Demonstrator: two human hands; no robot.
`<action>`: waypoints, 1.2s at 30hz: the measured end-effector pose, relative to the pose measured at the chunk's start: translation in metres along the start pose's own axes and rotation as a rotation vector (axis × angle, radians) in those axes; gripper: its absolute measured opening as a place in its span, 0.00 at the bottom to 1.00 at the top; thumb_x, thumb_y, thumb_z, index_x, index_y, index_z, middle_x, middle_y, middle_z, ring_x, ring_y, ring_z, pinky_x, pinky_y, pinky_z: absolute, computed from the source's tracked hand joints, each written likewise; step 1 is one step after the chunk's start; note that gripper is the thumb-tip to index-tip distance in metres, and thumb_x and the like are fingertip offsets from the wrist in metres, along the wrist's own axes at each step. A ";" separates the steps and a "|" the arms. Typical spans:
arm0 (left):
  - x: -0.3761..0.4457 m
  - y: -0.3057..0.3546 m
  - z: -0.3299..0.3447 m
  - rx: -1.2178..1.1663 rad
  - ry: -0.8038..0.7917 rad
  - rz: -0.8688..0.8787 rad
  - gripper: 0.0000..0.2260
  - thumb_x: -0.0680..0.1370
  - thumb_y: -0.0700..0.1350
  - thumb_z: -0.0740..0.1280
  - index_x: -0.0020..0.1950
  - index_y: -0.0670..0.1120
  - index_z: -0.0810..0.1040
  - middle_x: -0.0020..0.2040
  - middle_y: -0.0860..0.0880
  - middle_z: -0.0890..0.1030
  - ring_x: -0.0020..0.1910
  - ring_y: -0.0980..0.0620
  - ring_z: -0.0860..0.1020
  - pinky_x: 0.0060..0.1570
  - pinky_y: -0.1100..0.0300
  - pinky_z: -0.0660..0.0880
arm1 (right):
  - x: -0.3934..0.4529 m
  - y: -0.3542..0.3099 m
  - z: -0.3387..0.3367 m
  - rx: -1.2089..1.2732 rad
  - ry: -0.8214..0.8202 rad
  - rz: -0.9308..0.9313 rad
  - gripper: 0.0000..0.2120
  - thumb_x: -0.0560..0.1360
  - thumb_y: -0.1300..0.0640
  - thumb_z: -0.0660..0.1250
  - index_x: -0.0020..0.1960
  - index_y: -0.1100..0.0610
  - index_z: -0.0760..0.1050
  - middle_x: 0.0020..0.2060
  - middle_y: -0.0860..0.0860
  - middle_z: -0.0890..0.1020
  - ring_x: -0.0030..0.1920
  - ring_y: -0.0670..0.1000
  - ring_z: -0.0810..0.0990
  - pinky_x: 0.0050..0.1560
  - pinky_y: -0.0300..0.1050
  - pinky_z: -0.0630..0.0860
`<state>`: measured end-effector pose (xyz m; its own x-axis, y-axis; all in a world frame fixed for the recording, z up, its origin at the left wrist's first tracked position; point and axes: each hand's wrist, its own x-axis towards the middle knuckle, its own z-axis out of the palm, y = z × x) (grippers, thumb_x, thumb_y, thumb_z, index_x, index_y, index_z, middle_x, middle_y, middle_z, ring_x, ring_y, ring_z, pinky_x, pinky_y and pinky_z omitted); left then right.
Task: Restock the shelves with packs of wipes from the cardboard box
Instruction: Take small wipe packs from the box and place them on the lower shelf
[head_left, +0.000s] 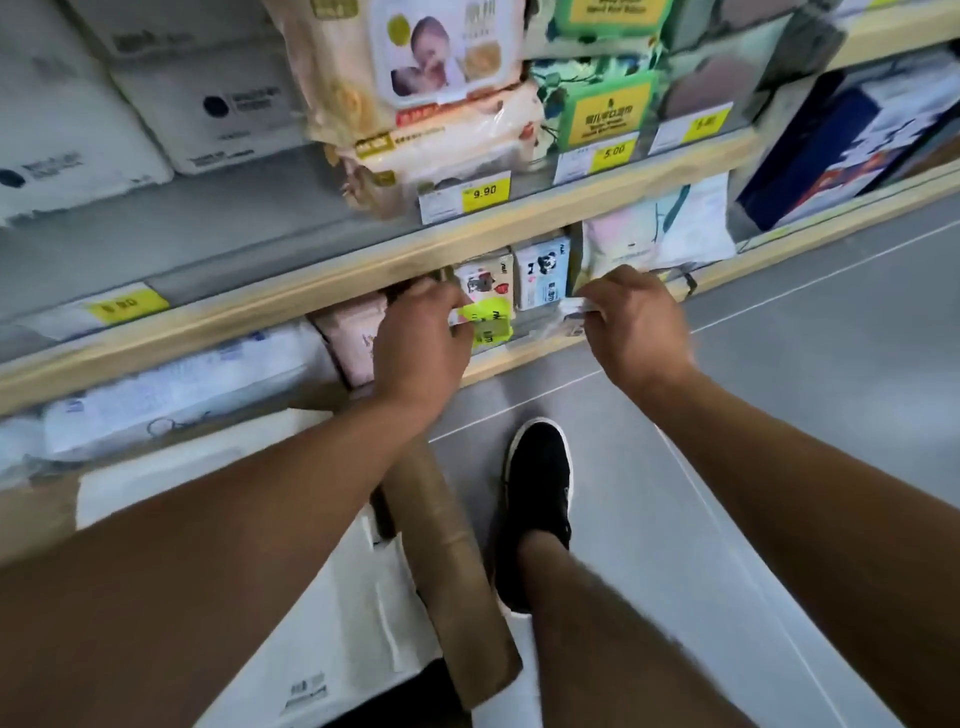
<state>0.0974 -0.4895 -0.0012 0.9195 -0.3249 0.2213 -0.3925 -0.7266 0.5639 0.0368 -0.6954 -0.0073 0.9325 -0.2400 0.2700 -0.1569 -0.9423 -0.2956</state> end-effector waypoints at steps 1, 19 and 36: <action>0.007 -0.004 0.013 -0.008 -0.006 -0.008 0.08 0.70 0.39 0.70 0.48 0.45 0.81 0.48 0.45 0.80 0.47 0.43 0.77 0.42 0.55 0.71 | 0.007 0.007 0.010 0.002 0.021 0.002 0.12 0.72 0.65 0.65 0.52 0.58 0.82 0.47 0.57 0.81 0.49 0.64 0.78 0.44 0.54 0.79; 0.066 -0.054 0.119 0.055 0.043 0.062 0.14 0.69 0.40 0.68 0.54 0.48 0.80 0.53 0.44 0.80 0.50 0.40 0.77 0.51 0.50 0.75 | 0.076 0.044 0.124 -0.221 0.099 -0.110 0.12 0.73 0.61 0.65 0.55 0.55 0.79 0.51 0.59 0.78 0.51 0.64 0.75 0.51 0.54 0.71; 0.037 -0.044 0.075 0.184 0.039 0.088 0.21 0.71 0.46 0.68 0.64 0.45 0.76 0.61 0.45 0.78 0.57 0.39 0.73 0.60 0.52 0.65 | 0.032 0.014 0.079 -0.133 -0.046 -0.048 0.28 0.68 0.56 0.70 0.67 0.56 0.69 0.64 0.57 0.72 0.67 0.61 0.67 0.66 0.55 0.65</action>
<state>0.1474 -0.5147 -0.0776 0.8803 -0.3711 0.2956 -0.4655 -0.7959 0.3871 0.0900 -0.6981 -0.0753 0.9534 -0.1860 0.2375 -0.1508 -0.9758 -0.1585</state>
